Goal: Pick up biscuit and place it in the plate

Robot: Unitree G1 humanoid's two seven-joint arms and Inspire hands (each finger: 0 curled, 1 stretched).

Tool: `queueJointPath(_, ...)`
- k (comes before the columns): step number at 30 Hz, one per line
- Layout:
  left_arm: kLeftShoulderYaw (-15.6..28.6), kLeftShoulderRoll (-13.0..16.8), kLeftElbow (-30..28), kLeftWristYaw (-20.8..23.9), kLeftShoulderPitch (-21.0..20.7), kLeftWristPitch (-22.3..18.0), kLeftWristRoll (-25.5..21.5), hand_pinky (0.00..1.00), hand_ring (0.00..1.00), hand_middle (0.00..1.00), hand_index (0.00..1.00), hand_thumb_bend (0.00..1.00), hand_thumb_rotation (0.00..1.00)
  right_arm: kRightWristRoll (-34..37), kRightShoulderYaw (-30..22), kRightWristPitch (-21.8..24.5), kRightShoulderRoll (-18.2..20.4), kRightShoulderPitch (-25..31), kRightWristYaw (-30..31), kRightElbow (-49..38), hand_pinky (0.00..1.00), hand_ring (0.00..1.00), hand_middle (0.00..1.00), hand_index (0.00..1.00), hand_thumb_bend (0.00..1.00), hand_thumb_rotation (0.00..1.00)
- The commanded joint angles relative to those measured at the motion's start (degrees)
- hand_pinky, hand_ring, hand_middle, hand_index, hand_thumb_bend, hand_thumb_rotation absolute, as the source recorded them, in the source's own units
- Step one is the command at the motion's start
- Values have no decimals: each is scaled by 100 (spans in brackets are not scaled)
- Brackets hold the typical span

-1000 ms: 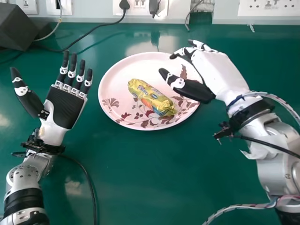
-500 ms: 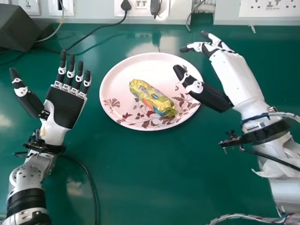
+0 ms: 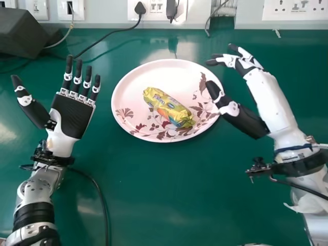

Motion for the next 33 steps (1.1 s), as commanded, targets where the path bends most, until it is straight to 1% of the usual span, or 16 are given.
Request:
queueJointPath(1,-39,-359,618,-116,533,-45,191,74,82,86,87,100,67,29,-80,-178,111,185,-150,70,73,87,85,76,73,42)
queueJointPath(4,-35,-444,620,-93,541,-162,220,71,81,85,86,100,67,52,-107,-366,191,311,-285,184,70,84,83,75,75,41)
queueJointPath(7,-36,-511,668,-66,511,-245,254,69,80,84,86,100,63,202,-132,-647,251,387,-373,400,69,82,82,74,75,41)
queueJointPath(9,-36,-563,679,-2,498,-293,268,67,78,84,86,100,64,242,-164,-850,263,438,-440,540,67,80,81,74,75,42)
queueJointPath(12,-40,-620,730,76,457,-349,300,64,76,83,86,100,66,224,-227,-1216,278,484,-601,806,66,80,81,73,73,46)
queueJointPath(13,-44,-631,750,62,442,-383,313,62,75,83,86,99,66,247,-238,-1325,296,495,-641,897,66,80,80,73,73,47)
queueJointPath(14,-47,-637,788,37,418,-433,330,61,74,83,85,98,67,300,-240,-1411,319,503,-665,986,68,81,81,74,72,50)
queueJointPath(19,-3,-660,1059,-61,230,-650,386,62,73,82,84,99,64,829,-195,-1794,487,457,-654,1502,70,82,83,74,68,58)
queueJointPath(22,43,-647,1240,-125,84,-766,422,62,73,82,84,98,61,1052,-185,-2133,566,365,-643,1878,68,83,83,74,68,60)
queueJointPath(25,65,-621,1362,-148,-19,-863,457,63,73,81,84,95,59,1216,-195,-2506,642,266,-662,2246,71,84,83,74,68,60)
queueJointPath(29,90,-611,1422,-108,-84,-925,491,66,71,80,85,97,65,1450,-207,-2798,728,213,-604,2523,74,83,82,73,68,61)
queueJointPath(31,105,-593,1498,-146,-120,-921,497,63,70,80,85,99,70,1482,-224,-2900,765,203,-613,2591,74,83,82,73,68,60)
queueJointPath(33,131,-570,1582,-184,-165,-913,508,62,70,79,85,100,70,1585,-209,-2948,796,215,-572,2615,74,84,82,73,68,59)
